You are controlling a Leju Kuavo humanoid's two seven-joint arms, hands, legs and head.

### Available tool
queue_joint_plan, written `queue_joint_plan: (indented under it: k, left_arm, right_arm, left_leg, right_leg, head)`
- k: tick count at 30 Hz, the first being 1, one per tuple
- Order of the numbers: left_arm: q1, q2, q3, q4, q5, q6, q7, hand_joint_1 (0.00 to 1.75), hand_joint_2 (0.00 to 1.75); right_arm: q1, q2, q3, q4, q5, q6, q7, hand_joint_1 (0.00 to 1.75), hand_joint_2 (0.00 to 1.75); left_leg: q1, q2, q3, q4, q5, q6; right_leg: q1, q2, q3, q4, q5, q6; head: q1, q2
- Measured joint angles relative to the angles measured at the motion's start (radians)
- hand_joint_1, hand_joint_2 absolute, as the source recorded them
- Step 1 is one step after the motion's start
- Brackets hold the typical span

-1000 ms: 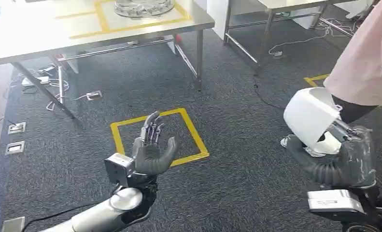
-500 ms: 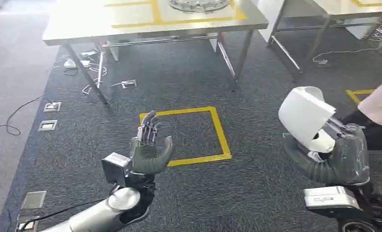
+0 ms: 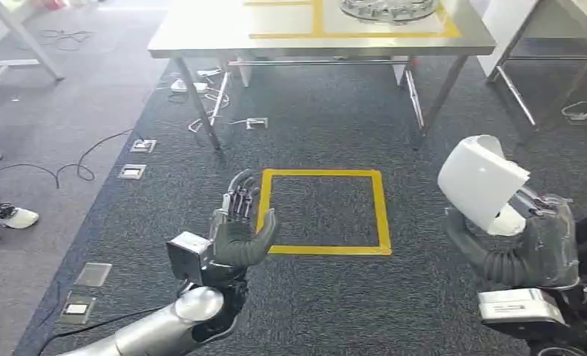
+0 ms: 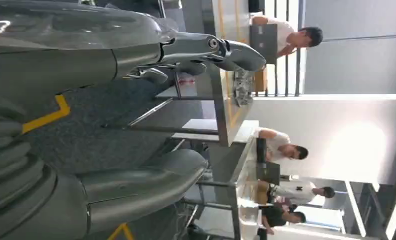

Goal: Take the parts from the cabinet and place them on the table.

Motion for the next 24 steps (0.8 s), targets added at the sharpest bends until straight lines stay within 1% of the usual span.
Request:
queue_joint_plan:
  k: [1, 2, 3, 4, 5, 6, 7, 8, 9, 10, 11, 12, 13, 14, 16, 19, 21, 23, 24]
  left_arm:
    - [-0.005, 0.000, 0.000, 0.000, 0.000, 0.000, 0.000, 0.00, 1.75]
    - [-0.006, 0.000, 0.000, 0.000, 0.000, 0.000, 0.001, 0.00, 1.75]
    - [-0.005, 0.000, 0.000, 0.000, 0.000, 0.000, 0.001, 0.00, 1.75]
    - [-0.004, 0.000, 0.000, 0.000, 0.001, 0.000, 0.001, 0.00, 1.75]
    - [-0.004, 0.000, 0.000, 0.000, 0.003, 0.000, 0.001, 0.00, 1.75]
    - [-0.005, 0.000, 0.000, 0.000, 0.004, 0.000, 0.001, 0.00, 1.75]
    - [-0.006, 0.000, 0.000, 0.000, 0.005, 0.000, 0.001, 0.00, 1.75]
    - [-0.007, 0.000, 0.000, 0.000, 0.007, 0.002, 0.001, 0.00, 1.75]
    - [-0.009, 0.000, 0.000, 0.000, 0.007, 0.002, 0.001, 0.00, 1.75]
    - [-0.012, -0.002, -0.001, 0.000, 0.008, 0.002, 0.002, 0.00, 1.75]
    - [-0.013, -0.002, -0.001, 0.000, 0.008, 0.002, 0.001, 0.00, 1.75]
    - [-0.012, -0.003, -0.001, 0.000, 0.009, 0.002, 0.001, 0.00, 1.75]
    - [-0.011, -0.003, -0.002, 0.000, 0.010, 0.003, 0.001, 0.00, 1.75]
    - [-0.012, -0.004, -0.002, 0.000, 0.011, 0.003, 0.001, 0.00, 1.75]
    - [-0.015, -0.005, -0.002, 0.000, 0.013, 0.005, 0.001, 0.00, 1.75]
    - [-0.014, -0.005, -0.002, 0.000, 0.013, 0.009, 0.001, 0.00, 1.75]
    - [-0.015, -0.005, -0.002, 0.000, 0.015, 0.009, 0.001, 0.00, 1.75]
    - [-0.015, -0.005, -0.002, 0.000, 0.019, 0.009, 0.004, 0.00, 1.75]
    - [-0.015, -0.005, -0.002, 0.000, 0.021, 0.009, 0.005, 0.00, 1.75]
  right_arm:
    - [0.000, 0.000, 0.000, 0.000, 0.000, 0.000, -0.001, 1.75, 1.75]
    - [0.001, 0.000, 0.000, 0.000, 0.000, 0.000, 0.000, 1.75, 1.75]
    - [0.003, 0.000, 0.000, 0.000, 0.000, 0.001, 0.000, 1.75, 1.75]
    - [0.005, 0.000, 0.000, 0.000, 0.000, 0.001, 0.002, 1.75, 1.75]
    - [0.007, 0.000, 0.000, 0.000, 0.002, 0.000, 0.004, 1.75, 1.75]
    - [0.009, 0.000, 0.000, 0.000, 0.005, -0.002, 0.005, 1.75, 1.75]
    - [0.010, 0.000, 0.000, 0.000, 0.006, -0.003, 0.010, 1.75, 1.75]
    - [0.010, 0.000, -0.002, 0.000, 0.008, -0.004, 0.011, 1.75, 1.75]
    - [0.010, 0.000, -0.002, -0.001, 0.009, -0.005, 0.011, 1.75, 1.75]
    - [0.010, 0.000, -0.003, -0.003, 0.009, -0.007, 0.011, 1.75, 1.75]
    - [0.011, 0.000, -0.004, -0.003, 0.009, -0.006, 0.012, 1.75, 1.75]
    - [0.010, 0.000, -0.004, -0.003, 0.009, -0.006, 0.012, 1.75, 1.75]
    - [0.013, 0.000, -0.004, -0.003, 0.008, -0.006, 0.013, 1.75, 1.75]
    - [0.014, 0.000, -0.004, -0.003, 0.008, -0.006, 0.013, 1.75, 1.75]
    - [0.015, 0.000, -0.004, -0.004, 0.008, -0.006, 0.013, 1.75, 1.75]
    - [0.015, 0.000, -0.005, -0.004, 0.007, -0.006, 0.013, 1.75, 1.75]
    - [0.015, 0.000, -0.005, -0.004, 0.007, -0.005, 0.014, 1.75, 1.75]
    - [0.015, 0.000, -0.005, -0.004, 0.005, 0.001, 0.018, 1.75, 1.75]
    - [0.016, 0.000, -0.005, -0.004, 0.003, 0.003, 0.019, 1.75, 1.75]
  left_leg:
    - [0.002, 0.030, -0.033, 0.065, -0.036, -0.004]
    - [0.005, 0.048, -0.078, 0.153, -0.074, -0.007]
    - [0.007, 0.054, -0.121, 0.234, -0.103, -0.010]
    - [0.009, 0.059, -0.153, 0.291, -0.117, -0.012]
    - [0.011, 0.060, -0.161, 0.297, -0.105, -0.014]
    - [0.012, 0.063, -0.141, 0.252, -0.072, -0.014]
    - [0.014, 0.068, -0.092, 0.160, -0.025, -0.012]
    - [0.015, 0.076, -0.037, 0.060, 0.014, -0.011]
    - [0.016, 0.092, 0.008, -0.017, 0.028, -0.009]
    - [0.009, 0.089, 0.014, -0.030, 0.021, -0.004]
    - [0.009, 0.083, 0.012, -0.030, 0.022, 0.003]
    - [0.016, 0.082, 0.014, -0.035, 0.024, 0.005]
    - [0.012, 0.082, 0.016, -0.032, 0.021, 0.000]
    - [0.010, 0.081, 0.017, -0.032, 0.021, 0.001]
    - [0.008, 0.081, 0.017, -0.032, 0.018, 0.008]
    - [0.007, 0.081, 0.017, -0.032, 0.016, 0.014]
    - [0.006, 0.081, 0.017, -0.031, 0.016, 0.016]
    - [0.005, 0.082, 0.016, -0.030, 0.015, 0.017]
    - [0.005, 0.082, 0.016, -0.030, 0.016, 0.018]
  right_leg:
    - [0.001, -0.007, 0.000, 0.000, 0.000, -0.006]
    - [0.003, -0.020, -0.001, 0.000, 0.000, -0.007]
    - [0.005, -0.030, -0.001, 0.000, -0.001, -0.008]
    - [0.005, -0.041, -0.002, 0.001, -0.002, -0.009]
    - [0.005, -0.054, -0.001, 0.001, -0.003, -0.008]
    - [0.004, -0.066, 0.000, 0.001, -0.005, -0.007]
    - [0.004, -0.073, 0.003, 0.001, -0.007, -0.004]
    - [0.004, -0.076, 0.006, 0.001, -0.010, 0.001]
    - [0.006, -0.083, 0.009, 0.002, -0.014, 0.007]
    - [0.014, -0.087, 0.002, 0.005, -0.018, 0.015]
    - [0.013, -0.091, 0.006, 0.003, -0.019, 0.019]
    - [0.015, -0.092, 0.005, 0.010, -0.031, 0.015]
    - [0.013, -0.091, 0.008, 0.007, -0.026, -0.014]
    - [0.013, -0.091, 0.009, 0.006, -0.025, -0.017]
    - [0.013, -0.091, 0.014, -0.002, -0.022, -0.013]
    - [0.012, -0.091, 0.017, -0.010, -0.018, -0.005]
    - [0.011, -0.091, 0.020, -0.014, -0.015, 0.007]
    - [0.009, -0.091, 0.021, -0.017, -0.015, 0.024]
    - [0.009, -0.091, 0.021, -0.017, -0.015, 0.025]
  head:
    - [-0.011, 0.000]
    - [-0.014, 0.000]
    - [-0.014, 0.000]
    - [-0.014, 0.000]
    - [-0.017, 0.000]
    - [-0.019, 0.000]
    - [-0.022, 0.000]
    - [-0.023, 0.000]
    - [-0.024, 0.000]
    - [-0.026, 0.000]
    - [-0.020, 0.000]
    - [-0.015, 0.000]
    - [-0.014, 0.000]
    - [-0.011, 0.000]
    - [-0.010, 0.000]
    - [-0.008, 0.000]
    - [-0.008, 0.000]
    - [-0.008, 0.000]
    - [-0.008, 0.000]
